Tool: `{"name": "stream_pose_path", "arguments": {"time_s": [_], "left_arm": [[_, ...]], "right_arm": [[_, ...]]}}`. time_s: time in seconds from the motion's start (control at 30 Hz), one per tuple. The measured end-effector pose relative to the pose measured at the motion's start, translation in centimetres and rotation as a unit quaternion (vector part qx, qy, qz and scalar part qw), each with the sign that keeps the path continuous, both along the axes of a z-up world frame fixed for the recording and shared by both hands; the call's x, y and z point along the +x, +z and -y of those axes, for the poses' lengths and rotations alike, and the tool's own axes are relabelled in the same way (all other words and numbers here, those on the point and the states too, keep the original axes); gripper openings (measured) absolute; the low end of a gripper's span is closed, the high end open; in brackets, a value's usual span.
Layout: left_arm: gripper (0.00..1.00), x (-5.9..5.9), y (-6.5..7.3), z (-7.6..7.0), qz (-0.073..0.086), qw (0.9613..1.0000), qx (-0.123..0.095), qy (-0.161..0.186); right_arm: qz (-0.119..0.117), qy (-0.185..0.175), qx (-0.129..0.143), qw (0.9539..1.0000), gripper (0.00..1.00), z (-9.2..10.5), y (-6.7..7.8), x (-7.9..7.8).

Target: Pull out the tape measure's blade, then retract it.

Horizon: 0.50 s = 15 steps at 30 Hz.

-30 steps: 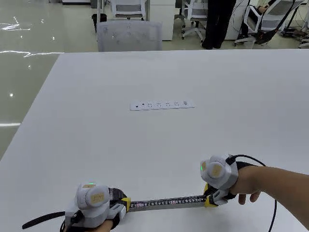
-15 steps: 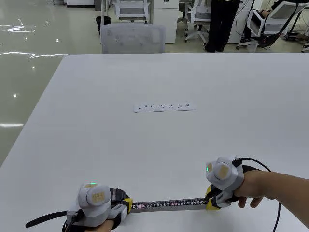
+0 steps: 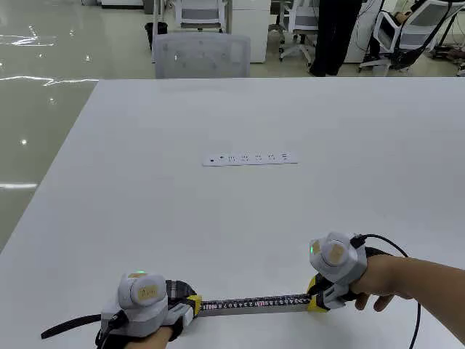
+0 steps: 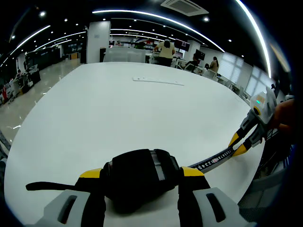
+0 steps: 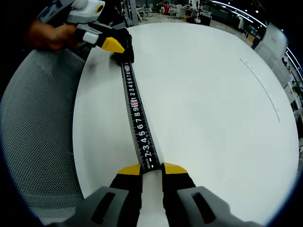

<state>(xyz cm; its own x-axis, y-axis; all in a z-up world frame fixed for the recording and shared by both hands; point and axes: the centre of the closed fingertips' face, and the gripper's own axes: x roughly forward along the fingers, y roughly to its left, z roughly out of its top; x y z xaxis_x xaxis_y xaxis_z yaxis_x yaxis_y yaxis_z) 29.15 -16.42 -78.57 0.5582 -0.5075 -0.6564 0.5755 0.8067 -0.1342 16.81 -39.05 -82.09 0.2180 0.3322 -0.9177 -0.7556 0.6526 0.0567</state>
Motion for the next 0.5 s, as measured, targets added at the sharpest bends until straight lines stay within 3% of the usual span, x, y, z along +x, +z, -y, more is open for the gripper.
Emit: {"name": "stream_pose_path", "arguments": {"time_s": [0.2, 0.5], "left_arm": [[0.58, 0.09, -0.05, -0.03, 0.0, 1.0, 0.0, -0.003], [0.58, 0.12, -0.09, -0.04, -0.001, 1.0, 0.0, -0.006]], "right_arm": [[-0.001, -0.004, 0.0, 1.0, 0.14, -0.34, 0.03, 0.12], [-0.002, 0.042, -0.026, 0.9988, 0.14, -1.02, 0.02, 0.23]]}}
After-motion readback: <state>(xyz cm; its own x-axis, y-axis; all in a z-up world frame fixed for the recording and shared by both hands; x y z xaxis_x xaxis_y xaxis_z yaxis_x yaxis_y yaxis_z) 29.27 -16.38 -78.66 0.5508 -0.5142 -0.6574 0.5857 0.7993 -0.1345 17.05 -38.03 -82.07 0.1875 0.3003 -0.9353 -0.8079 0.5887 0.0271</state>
